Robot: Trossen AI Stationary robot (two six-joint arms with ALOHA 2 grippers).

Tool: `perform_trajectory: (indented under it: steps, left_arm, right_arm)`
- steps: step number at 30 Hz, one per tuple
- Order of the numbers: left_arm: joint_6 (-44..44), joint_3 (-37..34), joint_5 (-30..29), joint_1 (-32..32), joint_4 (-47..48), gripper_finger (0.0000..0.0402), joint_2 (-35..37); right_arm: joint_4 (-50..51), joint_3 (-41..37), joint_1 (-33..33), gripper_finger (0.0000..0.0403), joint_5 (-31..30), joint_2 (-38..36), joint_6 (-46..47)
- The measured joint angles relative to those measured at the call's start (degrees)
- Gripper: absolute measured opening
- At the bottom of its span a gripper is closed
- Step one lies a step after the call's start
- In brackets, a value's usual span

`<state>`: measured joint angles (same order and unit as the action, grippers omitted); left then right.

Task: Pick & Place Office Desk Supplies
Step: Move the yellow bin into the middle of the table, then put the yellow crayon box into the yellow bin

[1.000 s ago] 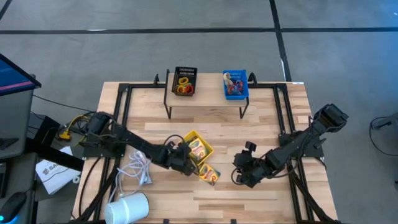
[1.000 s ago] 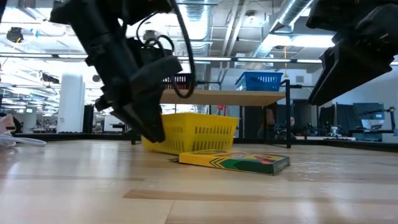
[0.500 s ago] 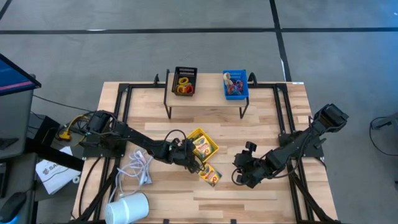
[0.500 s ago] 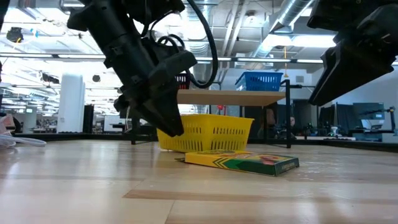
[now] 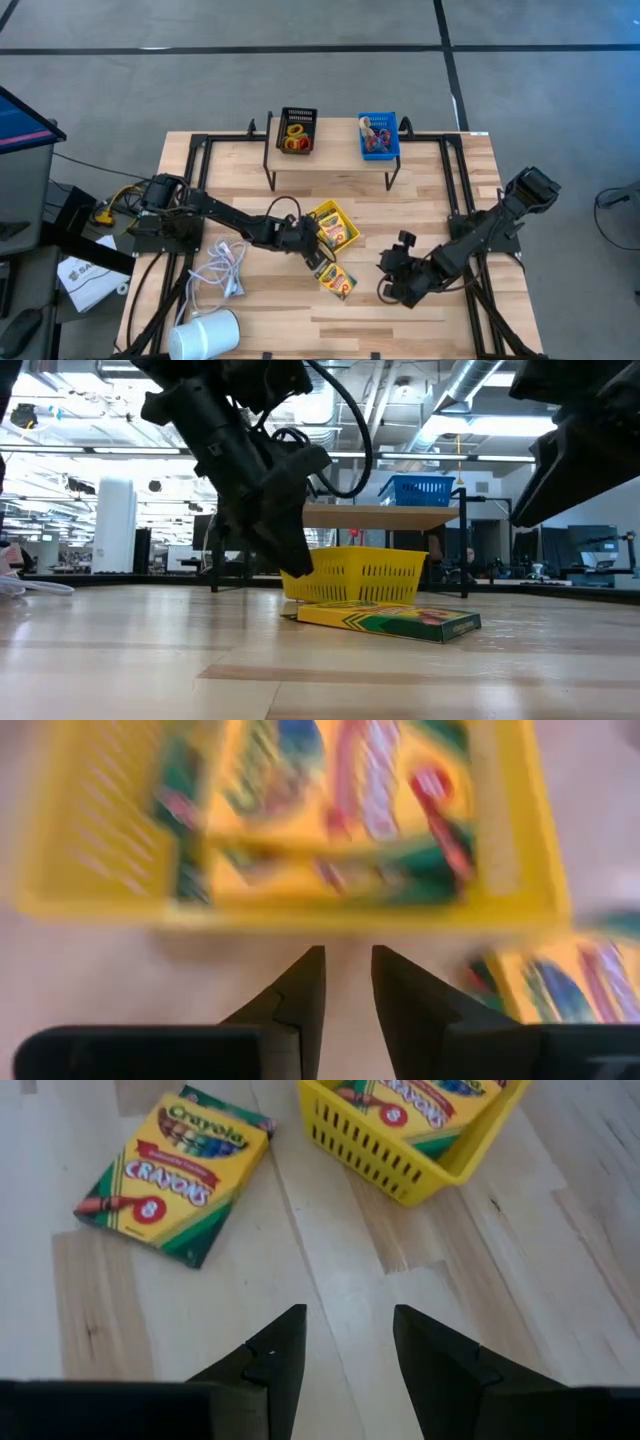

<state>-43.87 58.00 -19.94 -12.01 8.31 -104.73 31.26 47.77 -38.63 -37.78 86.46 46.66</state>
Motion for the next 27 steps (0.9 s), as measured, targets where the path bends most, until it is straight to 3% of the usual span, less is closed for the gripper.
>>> perform_trajectory:
  steps: [3,11,13,27]
  left_arm:
    - [-3.0,0.0,6.6,-2.9,0.5,0.0080,0.0]
    - [-10.4,0.0,6.1,-6.5,-1.4,0.0081,0.0]
    - [-10.3,0.0,8.5,-6.8,-3.9,0.0086,0.0]
    - [-13.7,-1.1,10.5,-5.8,-5.5,0.0201,-1.0]
  right_arm:
    - [2.2,0.0,-1.5,0.0150,-0.4,0.0,2.7]
    - [-0.9,0.0,-4.0,0.0150,-2.2,0.6,4.4]
    - [-2.6,0.0,-4.2,0.0150,-2.2,1.4,4.3]
    - [-17.1,0.0,-7.5,0.0150,0.1,6.6,1.5]
